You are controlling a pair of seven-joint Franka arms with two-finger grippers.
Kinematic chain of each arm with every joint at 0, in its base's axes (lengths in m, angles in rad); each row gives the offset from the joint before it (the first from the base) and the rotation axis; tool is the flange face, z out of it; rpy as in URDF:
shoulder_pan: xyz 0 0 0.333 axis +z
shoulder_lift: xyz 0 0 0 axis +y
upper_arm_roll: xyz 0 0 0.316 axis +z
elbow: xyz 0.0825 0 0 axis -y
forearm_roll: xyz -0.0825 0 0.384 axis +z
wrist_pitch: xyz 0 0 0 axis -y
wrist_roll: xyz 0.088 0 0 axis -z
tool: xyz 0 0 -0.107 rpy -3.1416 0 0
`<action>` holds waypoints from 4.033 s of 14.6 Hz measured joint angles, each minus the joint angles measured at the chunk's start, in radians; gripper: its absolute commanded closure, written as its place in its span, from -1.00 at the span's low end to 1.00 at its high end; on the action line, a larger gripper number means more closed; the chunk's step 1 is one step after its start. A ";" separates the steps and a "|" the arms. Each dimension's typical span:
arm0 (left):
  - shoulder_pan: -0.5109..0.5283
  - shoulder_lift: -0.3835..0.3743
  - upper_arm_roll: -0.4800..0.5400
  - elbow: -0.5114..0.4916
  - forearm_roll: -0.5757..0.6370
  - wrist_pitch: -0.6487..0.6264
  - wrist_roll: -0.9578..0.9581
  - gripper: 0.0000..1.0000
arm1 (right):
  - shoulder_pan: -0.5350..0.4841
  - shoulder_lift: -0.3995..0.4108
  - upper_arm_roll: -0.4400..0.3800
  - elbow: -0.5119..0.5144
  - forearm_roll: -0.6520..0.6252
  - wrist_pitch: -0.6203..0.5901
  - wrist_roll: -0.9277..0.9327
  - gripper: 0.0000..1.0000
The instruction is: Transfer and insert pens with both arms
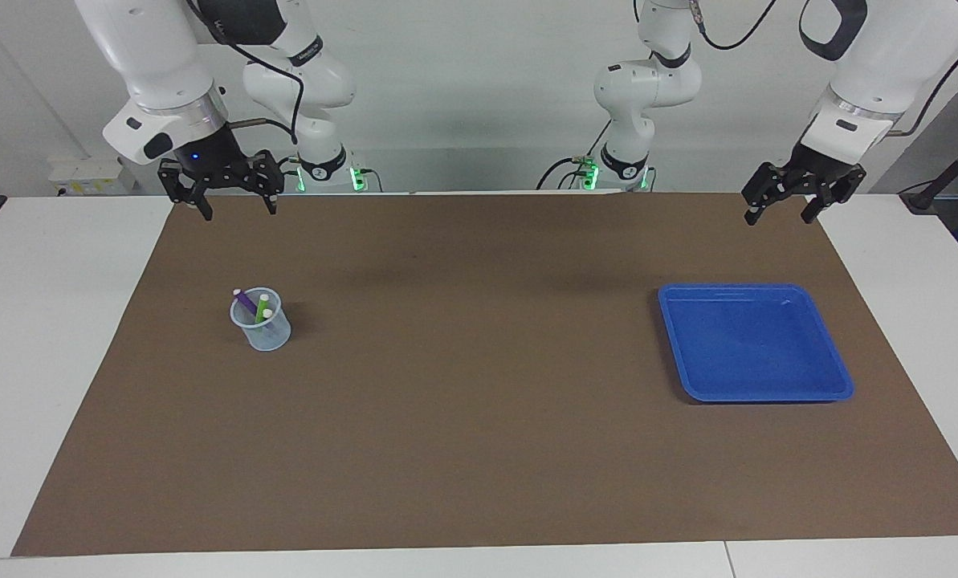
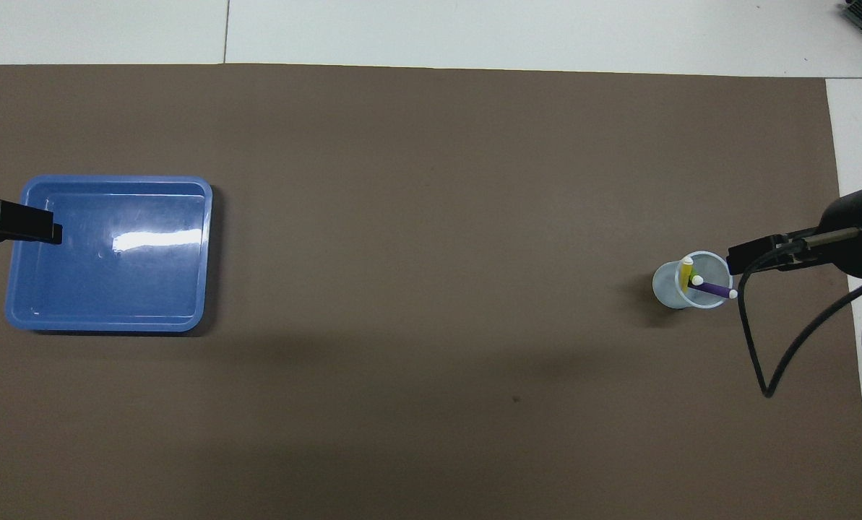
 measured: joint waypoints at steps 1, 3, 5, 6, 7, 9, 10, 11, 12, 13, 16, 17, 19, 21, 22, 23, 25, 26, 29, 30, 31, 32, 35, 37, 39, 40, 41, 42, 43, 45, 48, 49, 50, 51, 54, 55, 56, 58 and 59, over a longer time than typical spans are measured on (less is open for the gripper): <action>0.000 0.000 0.000 0.000 0.000 0.000 0.000 -1.00 | 0.000 0.000 0.000 0.000 0.000 0.000 0.000 -1.00; 0.000 0.000 0.001 0.000 0.000 0.000 0.000 -1.00 | 0.000 0.000 0.000 0.000 0.000 0.000 0.000 -1.00; 0.000 0.000 0.001 0.000 0.001 0.000 0.000 -1.00 | 0.000 0.000 0.000 0.000 0.000 0.000 0.000 -1.00; -0.001 0.000 0.001 0.000 0.001 0.000 0.000 -1.00 | 0.000 0.000 0.000 0.000 0.000 0.000 0.000 -1.00; -0.002 0.000 0.002 0.000 0.001 0.000 0.000 -1.00 | 0.000 0.000 0.000 0.000 0.000 0.000 0.000 -1.00; -0.031 0.000 0.026 0.000 0.001 0.000 0.000 -1.00 | 0.000 0.000 0.000 0.000 0.000 0.000 0.000 -1.00; -0.071 0.000 0.063 0.000 0.002 0.000 0.000 -1.00 | 0.000 0.000 0.000 0.000 0.000 0.000 0.000 -1.00; -0.114 0.000 0.107 0.000 0.003 0.000 0.000 -1.00 | 0.000 0.000 0.000 0.000 0.000 0.000 0.000 -1.00; -0.140 0.000 0.137 0.000 0.003 0.000 0.000 -1.00 | 0.000 0.000 0.000 0.000 0.000 0.000 0.000 -1.00; -0.151 0.000 0.152 0.000 0.003 0.000 0.000 -1.00 | 0.000 0.000 0.000 0.000 0.000 0.000 0.000 -1.00; -0.152 0.000 0.158 0.000 0.003 0.000 0.000 -1.00 | 0.000 0.000 0.000 0.000 0.000 0.000 0.000 -1.00; -0.152 0.000 0.159 0.000 0.004 0.000 0.000 -1.00 | 0.000 0.000 0.000 0.000 0.000 0.000 0.000 -1.00; -0.149 0.000 0.163 0.000 0.005 0.000 0.000 -1.00 | 0.000 0.000 0.000 0.000 0.000 0.000 0.000 -1.00; -0.138 0.000 0.156 0.000 0.005 0.000 0.000 -1.00 | 0.000 0.000 0.000 0.000 0.000 0.000 0.000 -1.00; -0.123 0.000 0.140 0.000 0.005 0.000 0.000 -1.00 | 0.000 0.000 0.000 0.000 0.000 0.000 0.000 -1.00; -0.105 0.000 0.119 0.000 0.005 0.000 0.000 -1.00 | 0.000 0.000 0.000 0.000 0.000 0.000 0.000 -1.00; -0.082 0.000 0.090 0.000 0.005 -0.001 0.000 -1.00 | 0.000 0.000 0.000 0.000 0.000 0.000 0.000 -1.00; -0.078 0.000 0.084 0.000 0.005 -0.001 0.000 -1.00 | 0.000 0.000 0.000 0.000 0.000 0.000 0.000 -1.00; -0.078 0.000 0.081 0.000 0.005 -0.001 0.000 -1.00 | 0.000 0.000 0.000 0.000 0.000 0.000 0.000 -1.00; -0.078 0.000 0.080 0.000 0.005 -0.001 0.000 -1.00 | 0.000 0.000 0.000 0.000 0.000 0.000 0.000 -1.00; -0.078 0.000 0.078 0.000 0.005 -0.002 0.000 -1.00 | 0.000 0.000 0.000 0.000 0.000 0.000 0.000 -1.00; -0.078 0.000 0.077 0.000 0.005 -0.002 0.000 -1.00 | 0.000 0.000 0.000 0.000 0.000 0.000 0.000 -1.00; -0.078 0.000 0.077 0.000 0.005 -0.003 0.000 -1.00 | 0.000 0.000 0.000 0.000 0.000 0.000 0.000 -1.00; -0.078 0.000 0.077 0.000 0.005 -0.003 0.000 -1.00 | 0.000 0.000 0.000 0.000 0.000 0.000 0.000 -1.00; -0.078 0.000 0.077 0.000 0.005 -0.003 0.000 -1.00 | 0.000 0.000 0.000 0.000 0.000 0.000 0.000 -1.00; -0.078 0.000 0.076 0.000 0.005 -0.003 0.000 -1.00 | 0.000 0.000 0.000 0.000 0.000 0.000 0.000 -1.00; -0.078 0.000 0.076 0.000 0.005 -0.003 0.000 -1.00 | 0.000 0.000 0.000 0.000 0.000 0.000 0.000 -1.00; -0.078 0.000 0.076 0.000 0.005 -0.003 0.000 -1.00 | 0.000 0.000 0.000 0.000 0.000 0.000 0.000 -1.00; -0.078 0.000 0.076 0.000 0.005 -0.003 0.000 -1.00 | 0.000 0.000 0.000 0.000 0.000 0.000 0.000 -1.00; -0.078 0.000 0.076 0.000 0.005 -0.003 0.000 -1.00 | 0.000 0.000 0.000 0.000 0.000 0.000 0.000 -1.00; -0.078 0.000 0.074 0.000 0.005 -0.003 0.000 -1.00 | 0.000 0.000 0.000 0.000 0.000 0.000 0.000 -1.00; -0.078 0.000 0.074 0.000 0.005 -0.003 0.000 -1.00 | 0.000 -0.001 0.000 0.000 0.000 0.000 0.000 -1.00; -0.078 0.000 0.073 0.000 0.005 -0.003 0.000 -1.00 | 0.000 -0.004 -0.001 0.000 0.000 0.000 0.000 -1.00; -0.078 0.000 0.073 0.000 0.005 -0.003 0.000 -1.00 | 0.000 -0.009 -0.003 0.000 0.000 0.000 0.000 -1.00; -0.078 0.000 0.072 0.000 0.005 -0.003 0.000 -1.00 | -0.020 -0.018 -0.025 0.000 0.002 0.000 0.004 -1.00; -0.078 0.000 0.072 0.000 0.005 -0.003 0.000 -1.00 | -0.032 -0.018 -0.032 -0.001 0.004 0.000 0.004 -1.00; -0.078 0.000 0.072 0.000 0.005 -0.003 0.000 -1.00 | -0.042 -0.016 -0.034 -0.002 0.006 0.000 0.004 -1.00; -0.078 0.000 0.071 0.000 0.005 -0.003 0.000 -1.00 | -0.056 -0.009 -0.033 -0.005 0.007 0.000 0.004 -1.00; -0.078 0.000 0.071 0.000 0.005 -0.003 0.000 -1.00 | -0.060 -0.006 -0.031 -0.006 0.007 -0.001 0.004 -1.00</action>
